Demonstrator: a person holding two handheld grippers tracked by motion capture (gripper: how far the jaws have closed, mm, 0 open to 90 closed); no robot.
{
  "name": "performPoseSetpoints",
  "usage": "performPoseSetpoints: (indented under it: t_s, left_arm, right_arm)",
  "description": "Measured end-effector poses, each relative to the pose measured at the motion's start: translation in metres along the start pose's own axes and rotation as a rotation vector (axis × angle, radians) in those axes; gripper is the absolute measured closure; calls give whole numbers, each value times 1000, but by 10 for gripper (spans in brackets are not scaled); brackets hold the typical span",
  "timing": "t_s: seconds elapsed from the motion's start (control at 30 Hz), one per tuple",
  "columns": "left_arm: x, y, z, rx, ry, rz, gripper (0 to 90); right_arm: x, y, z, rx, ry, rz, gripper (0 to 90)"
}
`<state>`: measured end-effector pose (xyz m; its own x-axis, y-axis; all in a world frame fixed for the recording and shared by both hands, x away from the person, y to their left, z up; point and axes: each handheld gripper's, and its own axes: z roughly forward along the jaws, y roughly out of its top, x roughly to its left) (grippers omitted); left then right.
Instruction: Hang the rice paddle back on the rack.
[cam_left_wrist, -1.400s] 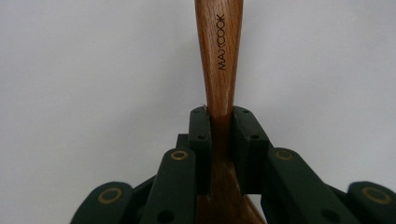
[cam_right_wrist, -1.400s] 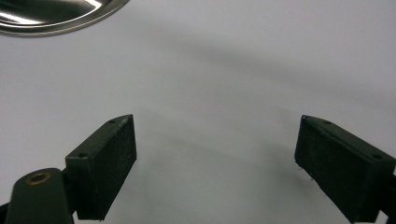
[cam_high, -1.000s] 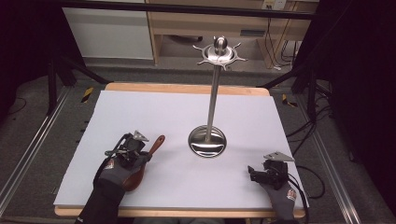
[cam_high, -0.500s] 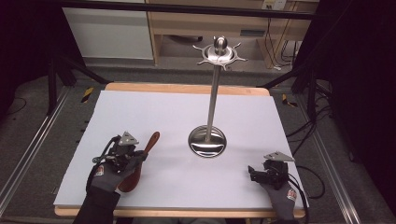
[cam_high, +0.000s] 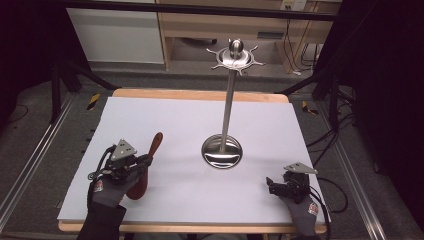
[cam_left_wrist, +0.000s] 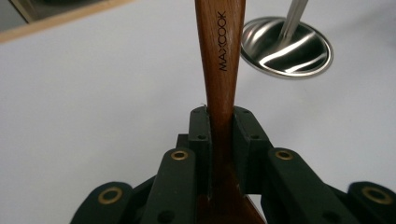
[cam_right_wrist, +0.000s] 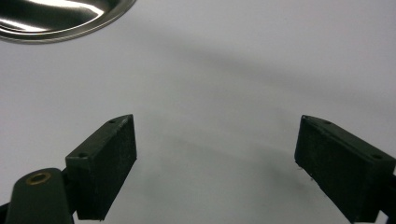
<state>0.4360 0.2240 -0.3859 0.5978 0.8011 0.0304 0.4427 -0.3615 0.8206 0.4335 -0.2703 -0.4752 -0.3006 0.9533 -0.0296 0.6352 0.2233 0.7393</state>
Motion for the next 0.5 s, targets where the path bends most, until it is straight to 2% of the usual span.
performPoseSetpoints:
  t_s: [0.1,0.23,0.5]
  left_arm:
    - [2,0,-5,-56,-1,-19,781]
    - [3,0,-9,-105,5,-31,782]
    - [2,1,-16,-181,-5,-51,781]
  right_arm:
    - [0,0,0,0,3,3,131]
    - [1,0,1,1,1,1,131]
    - [1,0,0,-1,4,2,131]
